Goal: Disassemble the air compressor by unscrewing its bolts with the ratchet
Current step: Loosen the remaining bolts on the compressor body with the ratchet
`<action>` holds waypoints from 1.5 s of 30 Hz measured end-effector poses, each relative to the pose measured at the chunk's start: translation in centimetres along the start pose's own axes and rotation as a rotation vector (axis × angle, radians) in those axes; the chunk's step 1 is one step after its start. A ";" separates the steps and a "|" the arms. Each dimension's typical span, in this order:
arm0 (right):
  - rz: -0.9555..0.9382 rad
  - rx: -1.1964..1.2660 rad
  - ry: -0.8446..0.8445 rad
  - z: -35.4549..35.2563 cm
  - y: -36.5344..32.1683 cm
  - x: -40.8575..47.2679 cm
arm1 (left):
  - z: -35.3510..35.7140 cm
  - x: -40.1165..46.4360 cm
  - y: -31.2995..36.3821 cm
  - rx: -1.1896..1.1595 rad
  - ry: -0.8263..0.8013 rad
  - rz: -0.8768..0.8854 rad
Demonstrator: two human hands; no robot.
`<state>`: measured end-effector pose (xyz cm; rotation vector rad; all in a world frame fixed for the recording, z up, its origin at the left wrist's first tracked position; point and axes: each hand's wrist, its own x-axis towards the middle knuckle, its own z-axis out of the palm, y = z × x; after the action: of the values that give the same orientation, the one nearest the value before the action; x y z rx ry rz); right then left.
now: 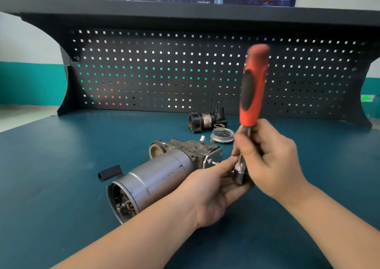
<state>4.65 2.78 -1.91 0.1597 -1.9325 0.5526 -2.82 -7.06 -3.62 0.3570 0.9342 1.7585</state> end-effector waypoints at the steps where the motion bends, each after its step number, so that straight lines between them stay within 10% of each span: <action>1: -0.080 -0.062 -0.037 0.0 0.0 -0.1 | -0.1 0.0 0.0 0.013 -0.004 -0.004; 4: 0.098 0.033 0.037 0.2 0.2 0.3 | 0.0 0.1 0.2 0.018 0.008 -0.011; 12: 1.389 0.708 0.306 1.2 3.4 0.0 | 0.0 0.2 0.5 0.027 -0.036 -0.065; 15: 1.103 0.572 0.327 1.2 2.6 0.3 | -0.1 0.1 0.4 0.028 -0.021 -0.052; 21: -0.147 -0.083 -0.089 -0.1 -0.1 0.0 | -0.2 0.2 0.1 0.067 -0.017 -0.019; 23: -0.214 -0.131 -0.145 0.1 0.1 -0.4 | -0.2 0.2 0.0 0.082 -0.016 -0.016; 34: 1.354 0.626 0.254 0.9 3.6 0.2 | 0.1 0.2 0.1 0.055 -0.022 -0.052; 37: 1.149 0.588 0.268 0.8 3.1 0.5 | 0.1 0.2 0.1 0.028 -0.009 -0.033; 45: -0.192 -0.144 -0.099 0.0 0.0 -0.1 | 0.1 -0.1 0.1 0.048 0.005 0.012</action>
<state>4.67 2.75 -2.01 0.2810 -2.0186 0.2814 -2.83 -7.11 -3.47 0.3902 0.9812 1.7503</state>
